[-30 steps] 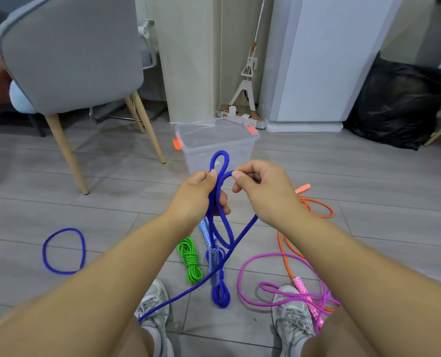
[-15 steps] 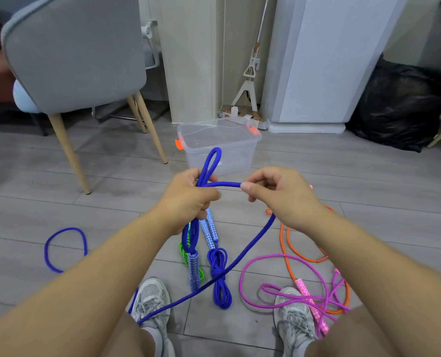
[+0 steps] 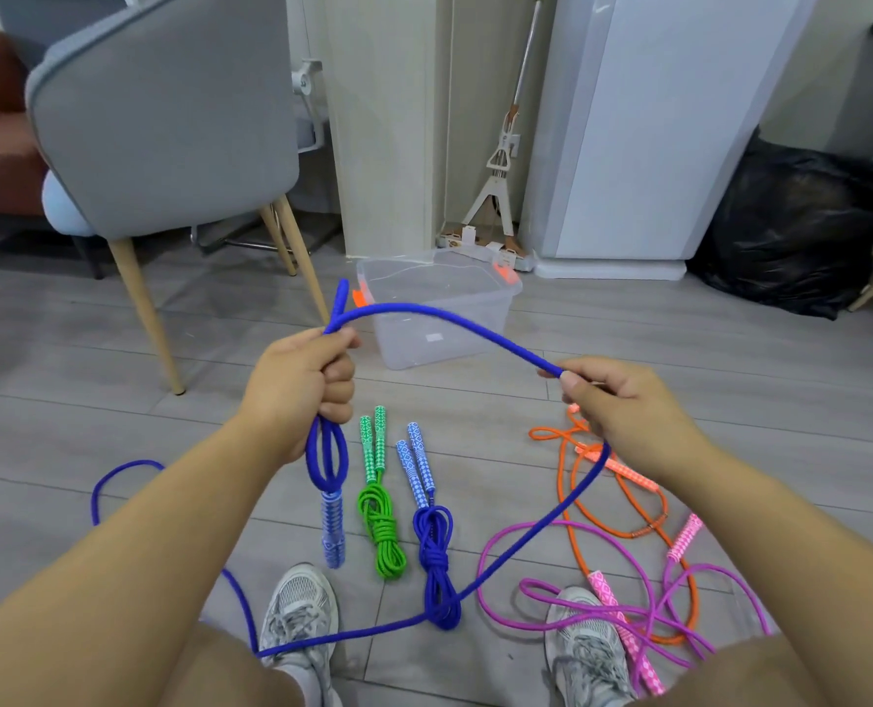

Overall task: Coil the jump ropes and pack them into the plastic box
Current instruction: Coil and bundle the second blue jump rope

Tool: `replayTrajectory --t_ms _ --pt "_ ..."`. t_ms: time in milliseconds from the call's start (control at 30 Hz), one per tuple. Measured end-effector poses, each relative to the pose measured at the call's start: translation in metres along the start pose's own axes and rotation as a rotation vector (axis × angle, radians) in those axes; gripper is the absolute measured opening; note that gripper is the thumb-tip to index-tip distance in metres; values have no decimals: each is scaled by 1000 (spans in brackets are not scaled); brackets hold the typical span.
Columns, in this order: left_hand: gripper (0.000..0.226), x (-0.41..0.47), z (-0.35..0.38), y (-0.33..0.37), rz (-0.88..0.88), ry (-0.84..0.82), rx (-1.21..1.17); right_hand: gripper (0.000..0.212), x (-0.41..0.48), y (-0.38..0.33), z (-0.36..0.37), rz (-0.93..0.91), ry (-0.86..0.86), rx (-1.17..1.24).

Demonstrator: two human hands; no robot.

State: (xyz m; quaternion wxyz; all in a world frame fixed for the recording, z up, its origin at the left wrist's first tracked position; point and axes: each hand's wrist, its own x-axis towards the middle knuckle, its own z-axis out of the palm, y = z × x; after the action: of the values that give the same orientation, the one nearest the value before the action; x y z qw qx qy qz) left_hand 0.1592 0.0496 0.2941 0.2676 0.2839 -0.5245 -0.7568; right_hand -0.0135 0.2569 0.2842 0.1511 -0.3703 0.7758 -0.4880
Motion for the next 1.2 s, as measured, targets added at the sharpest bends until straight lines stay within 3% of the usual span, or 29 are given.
replayTrajectory --t_ms 100,200,400,633,833,1000,1200 --pt "25 -4 14 -5 -7 -61 -81 23 2 -9 21 -31 63 103" --pt "29 -7 26 -7 -25 -102 -121 13 2 -23 38 14 115 209" --pt "26 -8 44 -9 21 -37 -103 3 -5 -36 56 -121 33 -23" --pt "28 -5 53 -9 116 25 -44 9 -10 -43 70 -224 -103 -145" --pt "29 -2 56 -11 127 65 30 14 -6 -44 66 -269 -106 -206" --pt "29 -5 57 -13 117 52 100 19 -7 -46 63 -341 -107 -301" --pt "20 -4 57 -16 88 -46 -26 23 -5 -46 60 -424 -137 -396"
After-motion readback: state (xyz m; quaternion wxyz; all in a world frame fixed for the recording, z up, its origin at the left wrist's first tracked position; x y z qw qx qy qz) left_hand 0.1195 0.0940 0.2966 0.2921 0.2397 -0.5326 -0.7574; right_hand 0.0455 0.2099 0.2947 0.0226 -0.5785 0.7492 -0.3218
